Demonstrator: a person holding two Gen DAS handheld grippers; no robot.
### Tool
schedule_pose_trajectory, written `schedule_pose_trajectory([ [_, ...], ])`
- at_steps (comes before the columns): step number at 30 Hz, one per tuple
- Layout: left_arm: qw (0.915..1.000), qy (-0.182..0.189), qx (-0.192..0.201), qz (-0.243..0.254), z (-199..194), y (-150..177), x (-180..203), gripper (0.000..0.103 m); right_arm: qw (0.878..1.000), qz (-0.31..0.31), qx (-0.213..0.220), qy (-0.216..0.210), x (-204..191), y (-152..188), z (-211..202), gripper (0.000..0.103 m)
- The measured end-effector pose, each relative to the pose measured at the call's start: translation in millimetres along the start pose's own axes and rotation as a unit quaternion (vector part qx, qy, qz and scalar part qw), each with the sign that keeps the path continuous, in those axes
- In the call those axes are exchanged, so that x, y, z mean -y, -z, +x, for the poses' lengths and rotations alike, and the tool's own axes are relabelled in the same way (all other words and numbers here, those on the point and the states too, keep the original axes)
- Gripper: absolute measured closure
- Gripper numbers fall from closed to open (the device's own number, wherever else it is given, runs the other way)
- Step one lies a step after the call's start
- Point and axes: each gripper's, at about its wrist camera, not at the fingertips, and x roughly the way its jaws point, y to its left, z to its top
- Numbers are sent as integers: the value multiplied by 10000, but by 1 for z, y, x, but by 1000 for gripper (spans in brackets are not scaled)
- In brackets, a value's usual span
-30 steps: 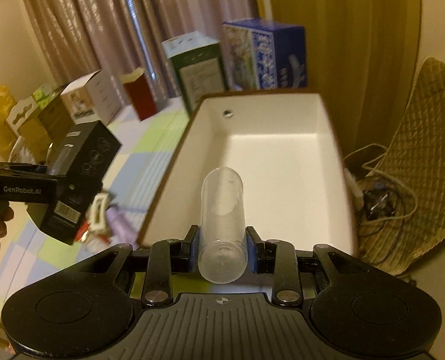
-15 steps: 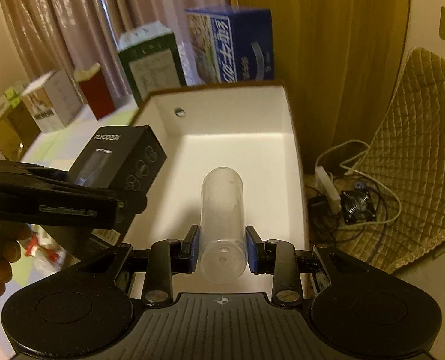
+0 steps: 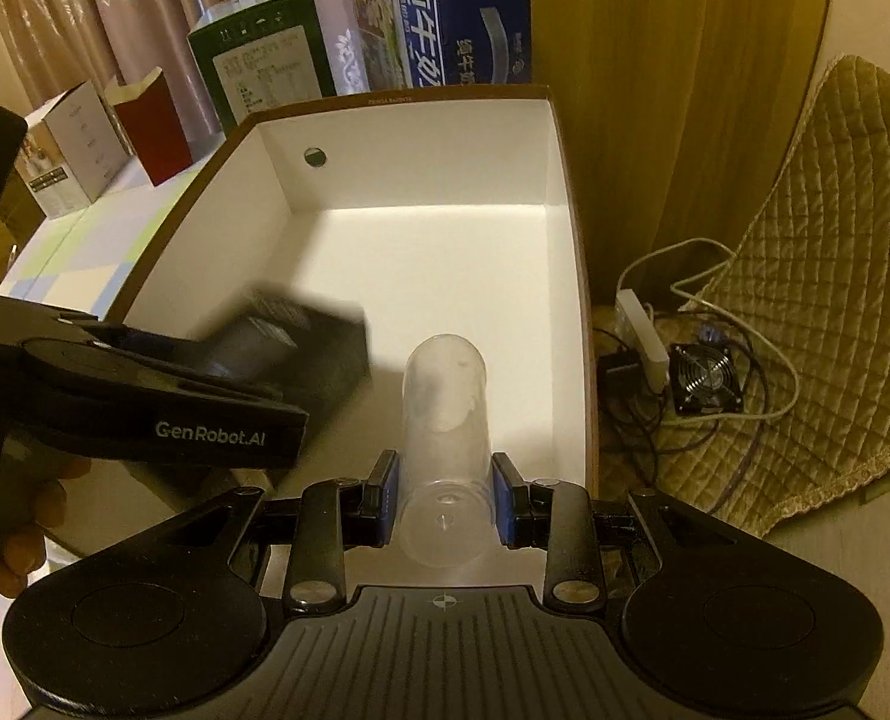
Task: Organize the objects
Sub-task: 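Lower the FLYCO box into the cardboard box and open the left tool while the right tool releases the cup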
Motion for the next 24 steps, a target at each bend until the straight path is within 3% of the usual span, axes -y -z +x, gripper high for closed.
schedule_pose_trajectory([
  [9,9999,-68,101,106,-8,-6,-6,22,9993,-304,186,151,-7,-7,7,74],
  [10,9999,-63,108,107,-9,-7,-8,21,9989,-372,214,207,-9,-7,8,68],
  [11,9998,-62,123,111,-11,-7,-9,19,9985,-423,250,240,-10,-6,8,51],
  [13,9998,-57,165,137,-16,-6,-11,18,9980,-458,373,203,-10,-4,5,37],
  [24,9991,87,361,202,-49,12,-24,13,9973,-506,529,-51,-19,8,-21,28],
])
